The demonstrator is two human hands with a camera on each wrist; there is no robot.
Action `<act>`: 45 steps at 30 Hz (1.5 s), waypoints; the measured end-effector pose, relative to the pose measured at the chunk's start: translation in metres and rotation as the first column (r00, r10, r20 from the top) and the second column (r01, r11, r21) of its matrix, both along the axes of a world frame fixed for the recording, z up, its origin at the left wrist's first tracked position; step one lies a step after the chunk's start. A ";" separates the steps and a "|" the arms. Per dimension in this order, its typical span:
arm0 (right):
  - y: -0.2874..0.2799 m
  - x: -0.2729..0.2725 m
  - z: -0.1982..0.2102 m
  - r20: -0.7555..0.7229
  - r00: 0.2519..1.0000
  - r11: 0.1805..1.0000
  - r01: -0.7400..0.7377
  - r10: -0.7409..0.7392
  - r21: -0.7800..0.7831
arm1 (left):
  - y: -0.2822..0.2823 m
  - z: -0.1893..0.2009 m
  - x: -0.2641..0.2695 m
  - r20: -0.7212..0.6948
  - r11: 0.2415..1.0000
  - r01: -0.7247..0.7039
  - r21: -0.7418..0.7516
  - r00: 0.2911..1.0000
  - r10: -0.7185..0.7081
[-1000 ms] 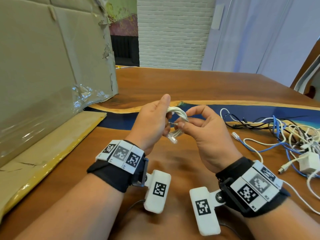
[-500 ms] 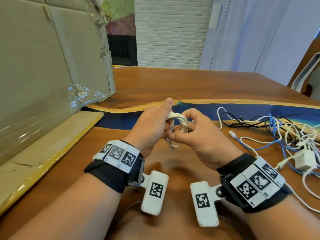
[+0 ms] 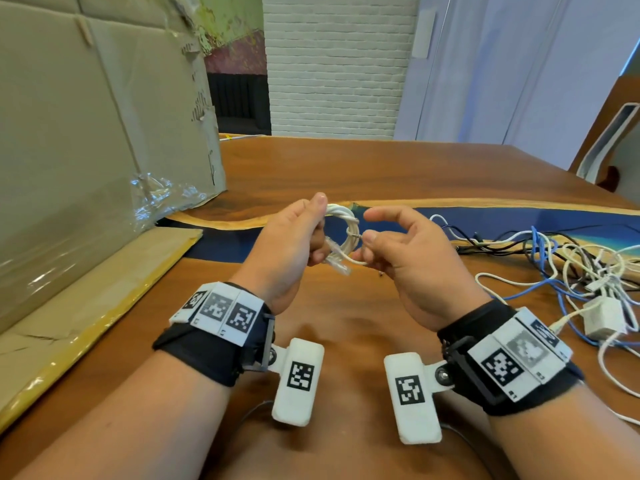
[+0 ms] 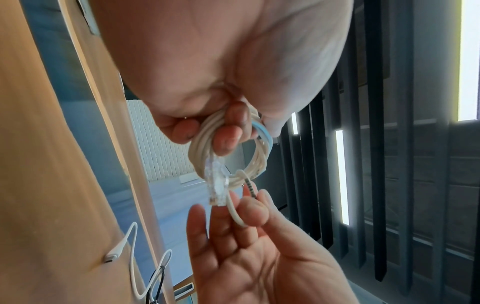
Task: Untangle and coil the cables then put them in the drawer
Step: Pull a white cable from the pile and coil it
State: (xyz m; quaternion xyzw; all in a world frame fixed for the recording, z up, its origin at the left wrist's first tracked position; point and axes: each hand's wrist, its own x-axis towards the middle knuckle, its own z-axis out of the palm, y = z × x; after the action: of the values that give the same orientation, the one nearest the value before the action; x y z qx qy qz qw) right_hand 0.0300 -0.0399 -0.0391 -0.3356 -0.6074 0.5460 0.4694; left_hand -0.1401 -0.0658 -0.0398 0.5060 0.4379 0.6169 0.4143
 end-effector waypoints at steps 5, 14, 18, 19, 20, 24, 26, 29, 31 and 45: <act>0.001 0.000 0.004 -0.080 0.996 0.994 -0.054 0.047 -0.098 | -0.001 -0.001 0.008 0.006 0.999 0.008 0.033 1.000 -0.009; -0.001 0.005 0.006 0.195 0.981 0.971 -0.065 0.020 0.230 | -0.005 0.012 -0.001 0.282 1.000 0.025 -0.016 0.959 -0.019; 0.000 0.007 0.004 0.318 0.947 0.954 -0.055 -0.044 0.294 | -0.008 0.017 -0.001 0.461 0.994 0.106 -0.021 0.884 -0.084; 0.001 0.007 0.002 0.333 0.939 0.949 -0.024 -0.087 0.316 | -0.008 0.017 0.000 0.493 0.992 0.122 -0.016 0.865 -0.098; 0.002 0.006 0.001 0.334 0.933 0.944 0.015 -0.131 0.330 | -0.008 0.017 0.001 0.516 0.991 0.136 -0.011 0.849 -0.111; 0.001 -0.001 -0.004 0.263 0.954 0.958 0.069 -0.145 0.277 | -0.007 0.012 0.007 0.576 0.985 0.173 -0.019 0.807 -0.131; -0.003 -0.008 -0.007 0.158 0.981 0.977 0.078 -0.110 0.198 | -0.007 0.011 0.008 0.602 0.984 0.175 -0.021 0.788 -0.128; -0.008 -0.013 -0.010 -0.019 0.999 0.998 0.034 -0.033 0.044 | -0.006 0.010 0.008 0.590 0.986 0.165 -0.022 0.798 -0.120; -0.010 -0.015 -0.010 -0.099 0.995 1.000 -0.010 0.009 -0.010 | -0.006 0.011 0.008 0.568 0.987 0.158 -0.018 0.814 -0.120; -0.009 -0.023 -0.016 -0.129 0.983 0.990 0.134 -0.127 0.044 | -0.007 0.006 0.002 0.090 0.992 0.081 0.097 0.992 -0.090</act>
State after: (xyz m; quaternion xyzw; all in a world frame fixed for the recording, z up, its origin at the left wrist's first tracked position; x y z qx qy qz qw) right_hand 0.0073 -0.0493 -0.0555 -0.3272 -0.5673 0.5181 0.5501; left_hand -0.1383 -0.0726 -0.0342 0.5134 0.3663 0.6415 0.4367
